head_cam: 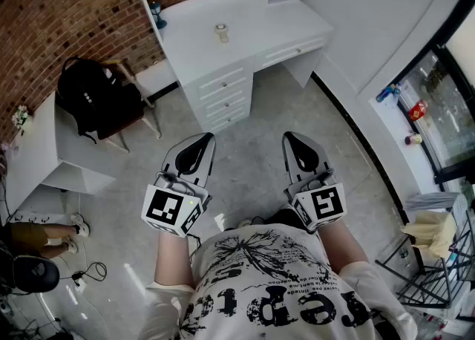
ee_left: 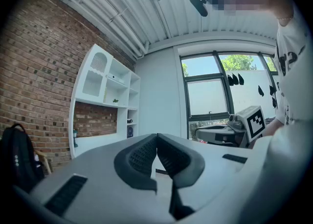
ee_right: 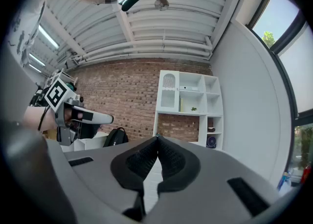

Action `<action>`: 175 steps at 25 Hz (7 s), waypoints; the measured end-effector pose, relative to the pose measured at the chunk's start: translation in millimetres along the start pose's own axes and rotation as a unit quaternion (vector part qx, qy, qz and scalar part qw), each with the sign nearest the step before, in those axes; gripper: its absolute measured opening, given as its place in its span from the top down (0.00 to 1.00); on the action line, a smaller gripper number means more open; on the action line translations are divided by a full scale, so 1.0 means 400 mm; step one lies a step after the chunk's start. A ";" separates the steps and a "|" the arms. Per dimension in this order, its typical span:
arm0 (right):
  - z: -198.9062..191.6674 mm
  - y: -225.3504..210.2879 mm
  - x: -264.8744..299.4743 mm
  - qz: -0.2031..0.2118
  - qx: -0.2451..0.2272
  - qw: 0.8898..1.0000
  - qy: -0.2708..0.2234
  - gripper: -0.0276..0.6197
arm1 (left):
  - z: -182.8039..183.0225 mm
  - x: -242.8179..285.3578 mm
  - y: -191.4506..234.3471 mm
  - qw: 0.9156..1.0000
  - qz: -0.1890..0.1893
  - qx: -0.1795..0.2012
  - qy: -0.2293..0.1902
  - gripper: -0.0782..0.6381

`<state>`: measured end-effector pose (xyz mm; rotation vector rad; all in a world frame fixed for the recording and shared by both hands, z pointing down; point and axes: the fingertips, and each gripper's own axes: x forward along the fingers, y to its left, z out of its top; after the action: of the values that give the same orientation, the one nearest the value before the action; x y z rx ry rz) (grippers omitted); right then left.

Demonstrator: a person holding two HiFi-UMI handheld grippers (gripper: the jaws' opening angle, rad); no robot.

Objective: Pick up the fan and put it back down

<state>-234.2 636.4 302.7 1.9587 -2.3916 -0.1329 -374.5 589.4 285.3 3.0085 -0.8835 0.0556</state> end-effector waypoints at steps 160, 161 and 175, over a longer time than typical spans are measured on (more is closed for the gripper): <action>-0.082 -1.198 2.023 0.254 -0.010 0.967 -0.018 0.93 | 0.154 1.765 1.248 0.966 0.257 0.023 -0.032 0.37; -0.083 -1.206 2.020 0.251 -0.009 0.968 -0.017 0.93 | 0.156 1.769 1.244 0.966 0.256 0.025 -0.033 0.37; -0.153 -1.252 1.985 0.226 0.005 0.974 0.007 0.93 | 0.036 1.812 1.243 0.966 0.255 0.005 0.032 0.37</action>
<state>102.9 -241.9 301.5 1.3602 -2.7521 -0.0880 -33.4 -220.8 294.4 2.6806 -1.6201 0.1556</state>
